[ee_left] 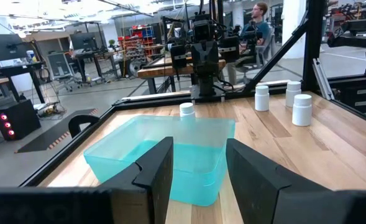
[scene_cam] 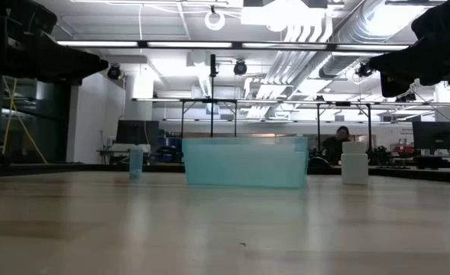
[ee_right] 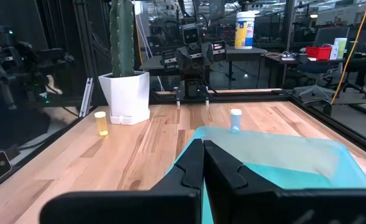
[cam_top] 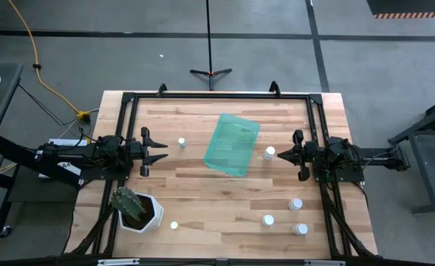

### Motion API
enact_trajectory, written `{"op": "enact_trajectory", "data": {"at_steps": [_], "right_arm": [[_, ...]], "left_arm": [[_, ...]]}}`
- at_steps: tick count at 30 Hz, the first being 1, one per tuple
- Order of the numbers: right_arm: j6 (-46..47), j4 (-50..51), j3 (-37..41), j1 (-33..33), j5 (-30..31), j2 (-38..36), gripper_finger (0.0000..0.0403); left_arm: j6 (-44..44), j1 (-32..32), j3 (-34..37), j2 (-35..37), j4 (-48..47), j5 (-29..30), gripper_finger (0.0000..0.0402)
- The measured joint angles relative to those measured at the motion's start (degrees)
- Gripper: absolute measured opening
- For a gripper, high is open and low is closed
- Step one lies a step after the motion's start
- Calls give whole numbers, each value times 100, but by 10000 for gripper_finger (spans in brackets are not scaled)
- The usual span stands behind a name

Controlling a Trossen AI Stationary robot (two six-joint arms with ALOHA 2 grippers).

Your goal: Pick and place pill bottles into a basket

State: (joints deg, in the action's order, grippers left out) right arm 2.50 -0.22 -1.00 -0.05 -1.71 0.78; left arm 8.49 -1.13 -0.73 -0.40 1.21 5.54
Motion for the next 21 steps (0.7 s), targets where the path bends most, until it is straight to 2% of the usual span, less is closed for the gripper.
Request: {"op": "enact_trajectory", "data": {"at_steps": [21], "right_arm": [[1,0,0,1,-1,-1,0]], "left_arm": [[0,-2,0,0,0,0,184]]}}
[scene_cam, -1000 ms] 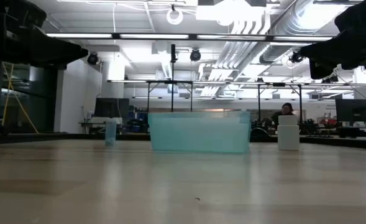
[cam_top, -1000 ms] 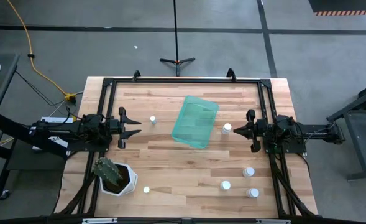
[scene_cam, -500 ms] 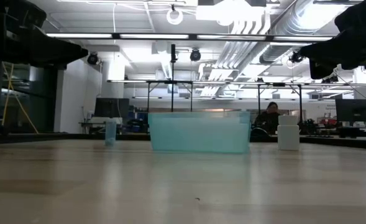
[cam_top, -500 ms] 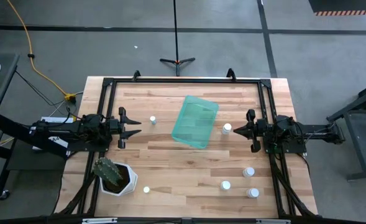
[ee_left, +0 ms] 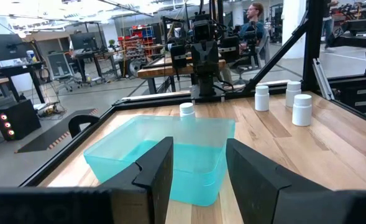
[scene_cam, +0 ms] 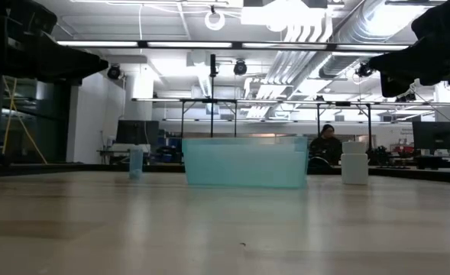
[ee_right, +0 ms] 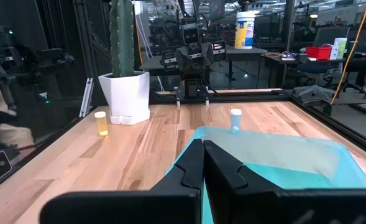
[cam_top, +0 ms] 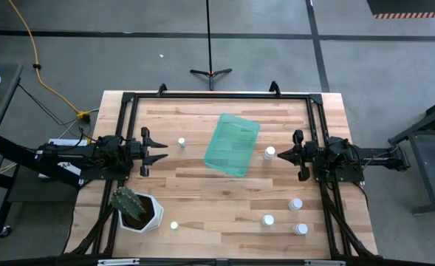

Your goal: Pick and place pill bottles into a basket

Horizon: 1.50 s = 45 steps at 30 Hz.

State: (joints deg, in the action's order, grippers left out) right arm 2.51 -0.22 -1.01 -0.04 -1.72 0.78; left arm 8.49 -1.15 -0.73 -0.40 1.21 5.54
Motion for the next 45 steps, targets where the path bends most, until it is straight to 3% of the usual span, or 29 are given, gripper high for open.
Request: {"op": "enact_trajectory", "data": {"at_steps": [37,45], "right_arm": [[2,-50,3,-1,-3,0,0],[765,-148,10,-1,167,2,0]], "left_arm": [[-81,0,-2,0,0,-9,184],[-91,2,-2,0,-1,-4,184]]}}
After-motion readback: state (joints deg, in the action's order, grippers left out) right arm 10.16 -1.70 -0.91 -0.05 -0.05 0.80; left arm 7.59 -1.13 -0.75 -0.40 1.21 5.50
